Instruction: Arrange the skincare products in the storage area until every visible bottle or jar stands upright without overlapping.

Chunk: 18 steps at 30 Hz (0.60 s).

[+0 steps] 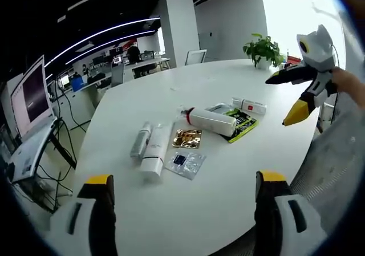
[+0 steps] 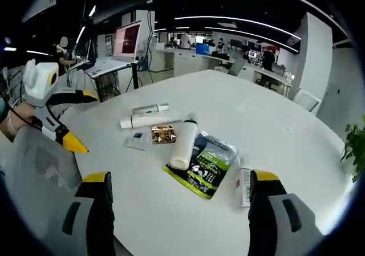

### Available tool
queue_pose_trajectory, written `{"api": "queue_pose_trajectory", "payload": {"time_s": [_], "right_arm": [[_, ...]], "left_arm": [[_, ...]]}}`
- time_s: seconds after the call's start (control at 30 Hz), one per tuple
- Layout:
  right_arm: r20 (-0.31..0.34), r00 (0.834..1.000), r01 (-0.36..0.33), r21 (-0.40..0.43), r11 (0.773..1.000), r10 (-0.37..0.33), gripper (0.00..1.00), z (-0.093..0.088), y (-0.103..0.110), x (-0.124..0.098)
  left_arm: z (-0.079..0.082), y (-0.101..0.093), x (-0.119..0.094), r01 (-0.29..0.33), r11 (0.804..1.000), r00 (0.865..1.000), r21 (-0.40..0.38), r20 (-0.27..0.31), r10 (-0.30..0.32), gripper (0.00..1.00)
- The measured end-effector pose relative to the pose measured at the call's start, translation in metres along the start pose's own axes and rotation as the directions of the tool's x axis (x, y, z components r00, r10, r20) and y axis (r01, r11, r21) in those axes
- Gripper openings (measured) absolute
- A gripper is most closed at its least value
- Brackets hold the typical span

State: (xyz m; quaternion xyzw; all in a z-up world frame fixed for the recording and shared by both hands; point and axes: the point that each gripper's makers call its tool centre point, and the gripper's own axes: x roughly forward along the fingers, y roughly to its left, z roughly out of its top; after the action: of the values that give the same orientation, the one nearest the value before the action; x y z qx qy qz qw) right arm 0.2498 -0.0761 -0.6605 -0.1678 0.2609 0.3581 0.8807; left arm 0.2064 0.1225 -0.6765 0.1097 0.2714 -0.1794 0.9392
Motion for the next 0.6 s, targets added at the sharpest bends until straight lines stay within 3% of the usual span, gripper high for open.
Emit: {"api": "queue_pose_trajectory", "payload": {"time_s": [0.3,0.6], "right_arm": [[-0.037,0.998,-0.058,-0.051,0.997,0.056,1.0,0.011,-0.001,0.019],[-0.113,0.987,-0.126,-0.087,0.988,0.115,0.97,0.014,-0.002,0.043]], "left_arm": [[0.001,0.0,0.0,-0.003,1.0,1.0,0.014,0.002,0.003,0.99],[0.002,-0.001,0.0,-0.004,1.0,1.0,0.023,0.005,0.004,0.99]]}}
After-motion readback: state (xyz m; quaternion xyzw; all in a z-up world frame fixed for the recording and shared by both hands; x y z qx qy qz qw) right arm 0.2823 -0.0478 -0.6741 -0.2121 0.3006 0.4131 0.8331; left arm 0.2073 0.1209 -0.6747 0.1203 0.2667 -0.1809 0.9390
